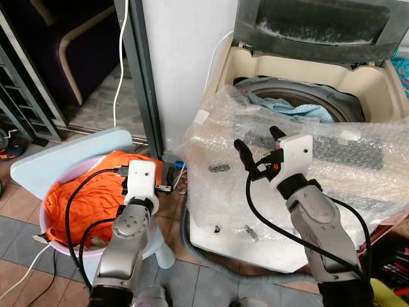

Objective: Clothes washing

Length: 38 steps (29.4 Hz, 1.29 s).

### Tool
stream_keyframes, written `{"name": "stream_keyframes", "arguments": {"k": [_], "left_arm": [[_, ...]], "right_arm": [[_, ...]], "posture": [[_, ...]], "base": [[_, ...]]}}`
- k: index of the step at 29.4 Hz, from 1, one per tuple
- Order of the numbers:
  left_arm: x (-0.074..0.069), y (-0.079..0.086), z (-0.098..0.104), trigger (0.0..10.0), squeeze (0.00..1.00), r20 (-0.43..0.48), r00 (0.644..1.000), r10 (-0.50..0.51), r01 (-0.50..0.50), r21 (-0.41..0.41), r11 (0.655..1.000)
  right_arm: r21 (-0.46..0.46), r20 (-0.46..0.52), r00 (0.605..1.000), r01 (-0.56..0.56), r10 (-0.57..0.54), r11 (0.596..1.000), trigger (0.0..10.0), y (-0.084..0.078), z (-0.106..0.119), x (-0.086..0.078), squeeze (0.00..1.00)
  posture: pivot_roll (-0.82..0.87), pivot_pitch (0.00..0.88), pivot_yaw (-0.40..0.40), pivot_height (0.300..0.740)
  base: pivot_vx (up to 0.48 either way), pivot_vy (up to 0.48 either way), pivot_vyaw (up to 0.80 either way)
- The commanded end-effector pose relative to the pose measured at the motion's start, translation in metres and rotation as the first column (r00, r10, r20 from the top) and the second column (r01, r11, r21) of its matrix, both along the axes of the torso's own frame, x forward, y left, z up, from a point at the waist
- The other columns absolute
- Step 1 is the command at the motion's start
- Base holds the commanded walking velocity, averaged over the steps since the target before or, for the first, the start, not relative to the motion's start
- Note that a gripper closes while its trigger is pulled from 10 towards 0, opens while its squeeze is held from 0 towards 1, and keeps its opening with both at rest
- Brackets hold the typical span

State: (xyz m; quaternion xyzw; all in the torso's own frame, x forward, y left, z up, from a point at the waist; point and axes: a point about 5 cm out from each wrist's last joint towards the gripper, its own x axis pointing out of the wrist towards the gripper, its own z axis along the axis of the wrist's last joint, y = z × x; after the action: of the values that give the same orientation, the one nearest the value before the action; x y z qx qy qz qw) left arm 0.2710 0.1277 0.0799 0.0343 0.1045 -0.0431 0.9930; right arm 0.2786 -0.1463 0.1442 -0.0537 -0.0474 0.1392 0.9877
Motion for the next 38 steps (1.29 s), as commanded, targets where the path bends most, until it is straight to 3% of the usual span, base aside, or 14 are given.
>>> {"name": "stream_keyframes", "arguments": {"k": [1, 3, 13, 20, 25, 26, 38], "left_arm": [[-0.001, 0.003, -0.001, 10.0, 0.00, -0.007, 1.000, 0.006, -0.006, 0.002, 1.000], [-0.001, 0.004, -0.001, 10.0, 0.00, -0.007, 1.000, 0.008, -0.008, 0.004, 1.000], [0.001, 0.003, -0.001, 10.0, 0.00, -0.006, 1.000, -0.012, 0.012, 0.009, 1.000], [0.000, 0.002, 0.002, 10.0, 0.00, 0.010, 1.000, -0.019, 0.019, 0.002, 1.000], [-0.009, 0.021, 0.008, 10.0, 0.00, 0.074, 0.995, 0.066, -0.066, -0.011, 0.998], [-0.016, 0.026, 0.007, 10.0, 0.00, 0.076, 0.995, 0.062, -0.062, 0.001, 0.998], [-0.026, 0.039, -0.003, 10.0, 0.00, 0.044, 0.996, 0.071, -0.073, 0.027, 0.997]], "right_arm": [[-0.015, -0.007, 0.998, 0.066, -0.066, 0.998, 10.0, -0.008, -0.004, 0.002, 0.00], [-0.015, -0.021, 0.993, 0.119, -0.120, 0.993, 10.0, -0.014, -0.009, 0.001, 0.00], [-0.009, -0.051, 0.986, 0.157, -0.157, 0.988, 10.0, -0.015, -0.020, -0.001, 0.00], [-0.023, -0.048, 0.978, 0.204, -0.205, 0.979, 10.0, -0.020, -0.022, 0.002, 0.00], [0.028, -0.089, 0.939, 0.335, -0.332, 0.942, 10.0, -0.036, -0.028, -0.001, 0.00], [0.030, -0.104, 0.931, 0.354, -0.350, 0.935, 10.0, -0.041, -0.030, -0.004, 0.00], [-0.035, -0.168, 0.900, 0.403, -0.403, 0.915, 10.0, -0.044, -0.055, -0.028, 0.00]], "posture": [[-0.02, 0.000, -0.009, 0.740], [-0.02, 0.000, -0.005, 0.740], [-0.02, 0.000, 0.004, 0.740], [-0.01, 0.000, -0.003, 0.740], [-0.02, 0.000, 0.003, 0.740], [-0.02, 0.000, 0.007, 0.740], [-0.02, 0.000, 0.009, 0.740]], "base": [[-0.292, 0.000, 0.00], [-0.307, 0.000, 0.00], [-0.298, 0.000, 0.00], [0.000, 0.000, 0.00], [0.000, 0.000, 0.00], [0.000, 0.000, 0.00], [0.000, 0.000, 0.00]]}}
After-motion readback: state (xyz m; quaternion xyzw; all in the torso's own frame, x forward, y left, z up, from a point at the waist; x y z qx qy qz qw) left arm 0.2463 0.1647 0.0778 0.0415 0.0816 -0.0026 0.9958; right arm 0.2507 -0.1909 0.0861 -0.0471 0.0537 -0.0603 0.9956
